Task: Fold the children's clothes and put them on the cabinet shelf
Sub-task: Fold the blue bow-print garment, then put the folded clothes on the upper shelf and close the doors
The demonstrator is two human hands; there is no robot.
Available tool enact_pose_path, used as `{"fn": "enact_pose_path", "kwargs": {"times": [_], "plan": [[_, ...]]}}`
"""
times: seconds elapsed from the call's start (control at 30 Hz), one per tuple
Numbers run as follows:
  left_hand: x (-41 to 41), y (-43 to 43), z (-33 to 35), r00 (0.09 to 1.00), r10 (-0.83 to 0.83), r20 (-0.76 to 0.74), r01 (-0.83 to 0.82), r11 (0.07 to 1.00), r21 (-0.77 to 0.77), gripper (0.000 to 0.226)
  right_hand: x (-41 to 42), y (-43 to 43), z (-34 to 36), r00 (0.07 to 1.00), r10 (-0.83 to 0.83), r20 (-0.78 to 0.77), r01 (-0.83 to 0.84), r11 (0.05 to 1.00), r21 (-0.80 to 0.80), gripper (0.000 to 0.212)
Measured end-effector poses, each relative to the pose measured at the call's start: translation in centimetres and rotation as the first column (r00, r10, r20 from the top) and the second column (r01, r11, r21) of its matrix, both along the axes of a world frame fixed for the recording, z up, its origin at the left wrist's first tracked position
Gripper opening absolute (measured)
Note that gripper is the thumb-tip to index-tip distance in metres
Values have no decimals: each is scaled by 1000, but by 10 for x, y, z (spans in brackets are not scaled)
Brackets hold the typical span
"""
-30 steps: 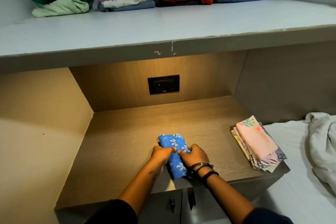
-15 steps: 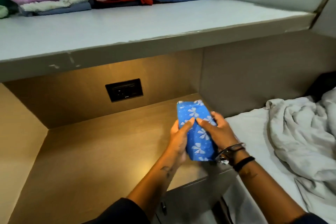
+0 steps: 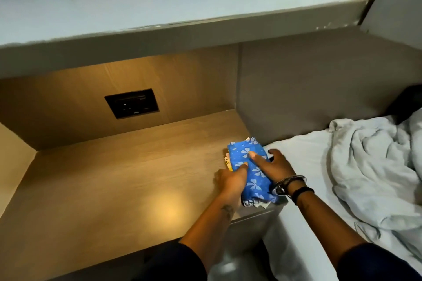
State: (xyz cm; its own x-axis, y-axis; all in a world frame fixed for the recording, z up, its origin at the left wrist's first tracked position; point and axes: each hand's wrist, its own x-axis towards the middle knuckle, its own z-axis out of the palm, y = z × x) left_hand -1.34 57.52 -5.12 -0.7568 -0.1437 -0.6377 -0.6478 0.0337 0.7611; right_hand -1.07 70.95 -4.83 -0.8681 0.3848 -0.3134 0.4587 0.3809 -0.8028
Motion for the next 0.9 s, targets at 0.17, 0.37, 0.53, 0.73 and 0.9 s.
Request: {"fn": "enact_pose_path", "kwargs": {"times": [0.17,0.37,0.53,0.73,0.9], "plan": [[1,7,6,999,-14,39,6,977,212,39,11,-2,0,988,12,152,-24,997,75,96],[33,5,-1,995,-72,74,44,943,331,36,46,-5,1,990,-63,128,77,992,-104,73],[96,-15,9,999,32,-29,-19,931,364,42,115,-36,3,991,-82,109,133,768,-627,48],[185,-78,58,977,46,-208,63,869,491,42,197,-82,33,998,55,-34,-56,489,-870,51],[243,-124,141,888,71,-455,183,852,491,44,242,-113,119,945,174,-277,-327,461,-825,51]]}}
